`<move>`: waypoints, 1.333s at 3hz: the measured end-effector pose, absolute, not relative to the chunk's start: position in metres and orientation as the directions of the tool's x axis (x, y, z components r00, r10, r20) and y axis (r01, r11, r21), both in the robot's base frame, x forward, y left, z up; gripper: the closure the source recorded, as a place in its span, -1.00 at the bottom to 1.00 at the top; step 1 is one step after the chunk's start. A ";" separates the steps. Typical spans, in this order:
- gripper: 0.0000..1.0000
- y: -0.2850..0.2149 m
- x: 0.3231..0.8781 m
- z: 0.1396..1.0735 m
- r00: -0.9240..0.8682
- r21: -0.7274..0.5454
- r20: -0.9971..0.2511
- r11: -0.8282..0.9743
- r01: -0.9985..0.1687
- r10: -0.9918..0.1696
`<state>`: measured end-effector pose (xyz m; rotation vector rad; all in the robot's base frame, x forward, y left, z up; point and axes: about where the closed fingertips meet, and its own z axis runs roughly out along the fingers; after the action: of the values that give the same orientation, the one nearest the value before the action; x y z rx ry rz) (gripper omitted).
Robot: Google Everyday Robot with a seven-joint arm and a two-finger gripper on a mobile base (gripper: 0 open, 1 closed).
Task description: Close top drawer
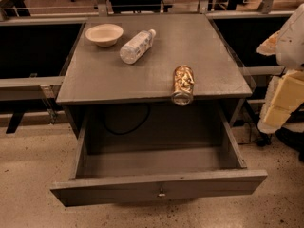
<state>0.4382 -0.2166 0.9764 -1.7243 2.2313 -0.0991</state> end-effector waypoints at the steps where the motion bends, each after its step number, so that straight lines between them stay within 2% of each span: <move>1: -1.00 -0.217 0.438 0.976 -0.221 -0.246 -0.207 0.270 -0.931 -0.953; 2: -1.00 -0.225 0.434 0.957 -0.219 -0.252 -0.217 0.272 -0.929 -0.951; 3: -1.00 -0.238 0.418 0.899 -0.160 -0.246 -0.190 0.205 -0.947 -0.969; 4: -1.00 -0.248 0.386 0.824 -0.133 -0.124 -0.148 0.152 -0.981 -0.980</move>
Offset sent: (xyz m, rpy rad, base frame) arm -0.0247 -0.0507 -0.1174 0.0484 -0.0330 0.0010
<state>0.3857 -0.2481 0.8243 -1.9280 2.2287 0.0044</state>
